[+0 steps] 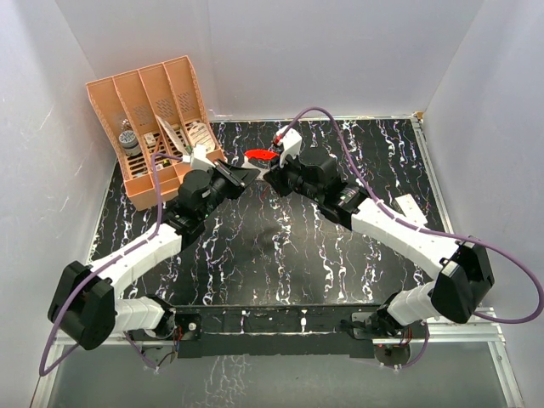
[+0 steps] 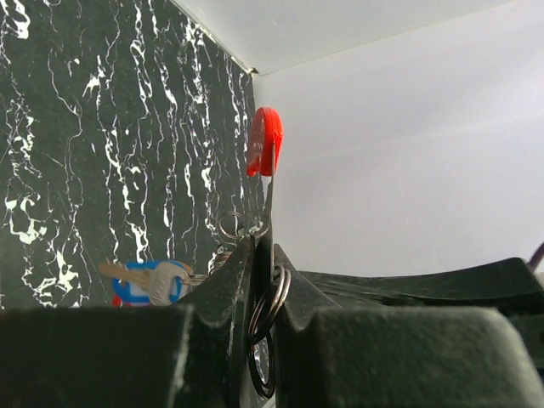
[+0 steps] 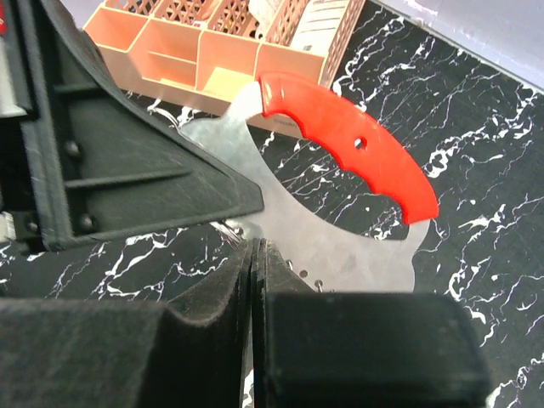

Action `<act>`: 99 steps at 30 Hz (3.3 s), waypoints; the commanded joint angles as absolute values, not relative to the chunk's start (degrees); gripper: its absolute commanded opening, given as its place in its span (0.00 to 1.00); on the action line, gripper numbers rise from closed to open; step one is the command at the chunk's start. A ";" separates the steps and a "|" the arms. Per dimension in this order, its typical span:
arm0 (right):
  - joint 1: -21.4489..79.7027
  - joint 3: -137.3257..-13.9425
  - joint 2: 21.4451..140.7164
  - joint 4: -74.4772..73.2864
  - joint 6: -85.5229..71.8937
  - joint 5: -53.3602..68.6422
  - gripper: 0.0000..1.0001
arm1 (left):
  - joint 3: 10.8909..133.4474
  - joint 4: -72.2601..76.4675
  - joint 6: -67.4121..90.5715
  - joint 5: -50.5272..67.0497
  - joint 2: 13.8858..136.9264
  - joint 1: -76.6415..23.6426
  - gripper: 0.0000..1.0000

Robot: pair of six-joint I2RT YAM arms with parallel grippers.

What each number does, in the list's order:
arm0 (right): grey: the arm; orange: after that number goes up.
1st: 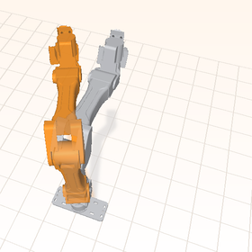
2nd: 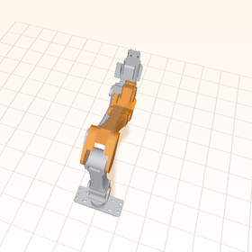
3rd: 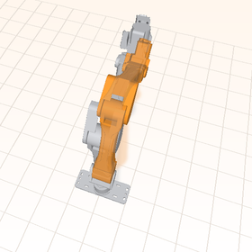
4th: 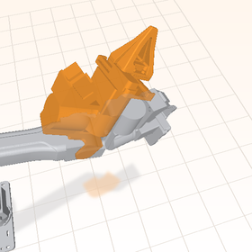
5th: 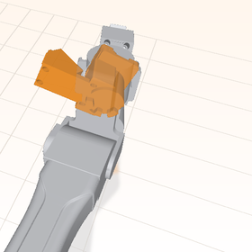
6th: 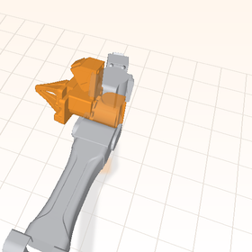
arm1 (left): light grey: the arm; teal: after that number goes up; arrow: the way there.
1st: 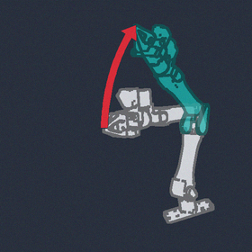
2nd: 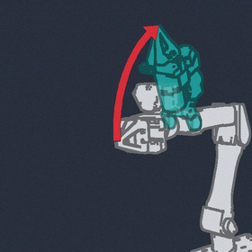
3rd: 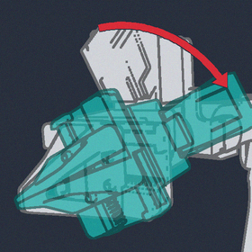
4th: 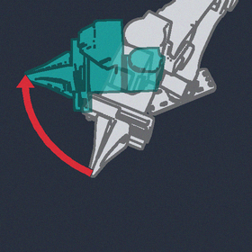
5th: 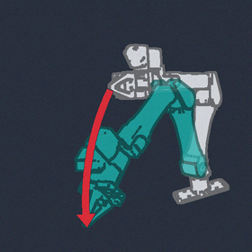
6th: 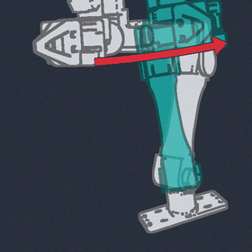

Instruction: Put the keys on the keyring

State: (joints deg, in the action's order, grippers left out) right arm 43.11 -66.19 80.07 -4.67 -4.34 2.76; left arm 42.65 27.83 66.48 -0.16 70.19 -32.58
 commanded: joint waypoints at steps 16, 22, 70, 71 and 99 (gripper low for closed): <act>43.35 -69.22 78.55 -5.01 -3.18 1.78 0.17 | 45.28 29.05 65.66 1.67 69.78 -32.56 0.00; 43.40 -68.09 78.94 -5.27 -2.47 1.75 0.18 | 45.39 28.90 65.56 1.49 69.28 -32.59 0.00; 43.10 -68.92 81.42 -4.09 -2.28 0.01 0.00 | 47.22 27.87 65.28 3.69 71.39 -32.42 0.00; 43.15 -69.27 81.39 -4.05 -2.12 -0.08 0.00 | 47.25 27.97 65.32 3.96 71.78 -32.41 0.00; 43.14 -68.28 79.24 -4.70 -1.47 -0.86 0.18 | 47.66 27.01 64.95 4.49 72.54 -32.39 0.00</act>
